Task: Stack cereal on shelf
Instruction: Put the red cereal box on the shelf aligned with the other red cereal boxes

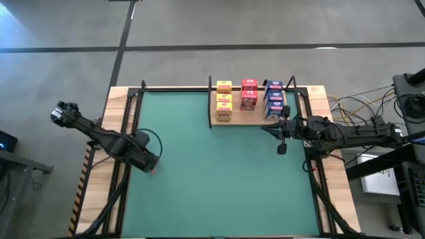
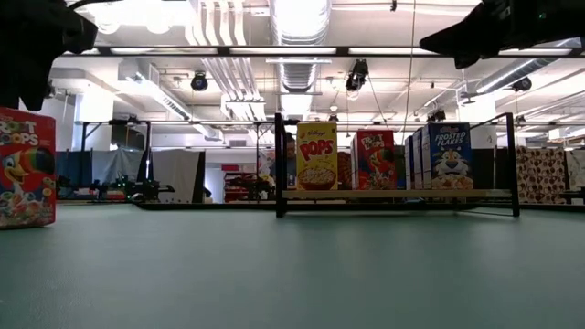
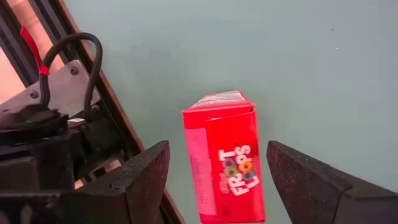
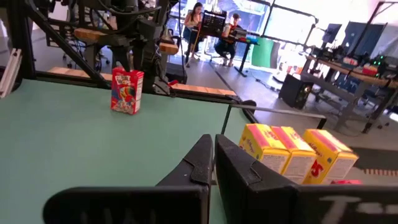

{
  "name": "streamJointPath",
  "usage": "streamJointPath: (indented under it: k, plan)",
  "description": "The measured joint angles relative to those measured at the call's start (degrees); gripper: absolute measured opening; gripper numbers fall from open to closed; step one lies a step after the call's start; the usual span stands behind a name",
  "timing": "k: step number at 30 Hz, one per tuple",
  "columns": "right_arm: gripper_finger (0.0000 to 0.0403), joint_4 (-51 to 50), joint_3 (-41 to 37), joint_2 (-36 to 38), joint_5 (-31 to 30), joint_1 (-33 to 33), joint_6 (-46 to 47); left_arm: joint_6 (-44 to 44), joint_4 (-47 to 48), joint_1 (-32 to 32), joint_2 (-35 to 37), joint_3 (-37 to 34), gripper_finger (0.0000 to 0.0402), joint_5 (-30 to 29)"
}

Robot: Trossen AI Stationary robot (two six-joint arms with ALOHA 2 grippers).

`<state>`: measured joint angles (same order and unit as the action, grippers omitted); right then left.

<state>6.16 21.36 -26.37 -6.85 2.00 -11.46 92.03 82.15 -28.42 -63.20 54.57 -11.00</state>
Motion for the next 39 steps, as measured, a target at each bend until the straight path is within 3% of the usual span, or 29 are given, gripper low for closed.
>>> streamJointPath:
  k: [25, 39]
  plan:
    - [0.0009, 0.0, -1.0, 0.0, 2.4, 0.0, 4.6, -1.7, -3.8, 0.0, 2.7, -1.7, 0.0254, 1.6]
    - [0.0009, 0.0, -1.0, 0.0, 2.4, 0.0, 3.9, 0.2, -2.8, 0.0, 3.8, -0.7, 0.0254, -1.5]
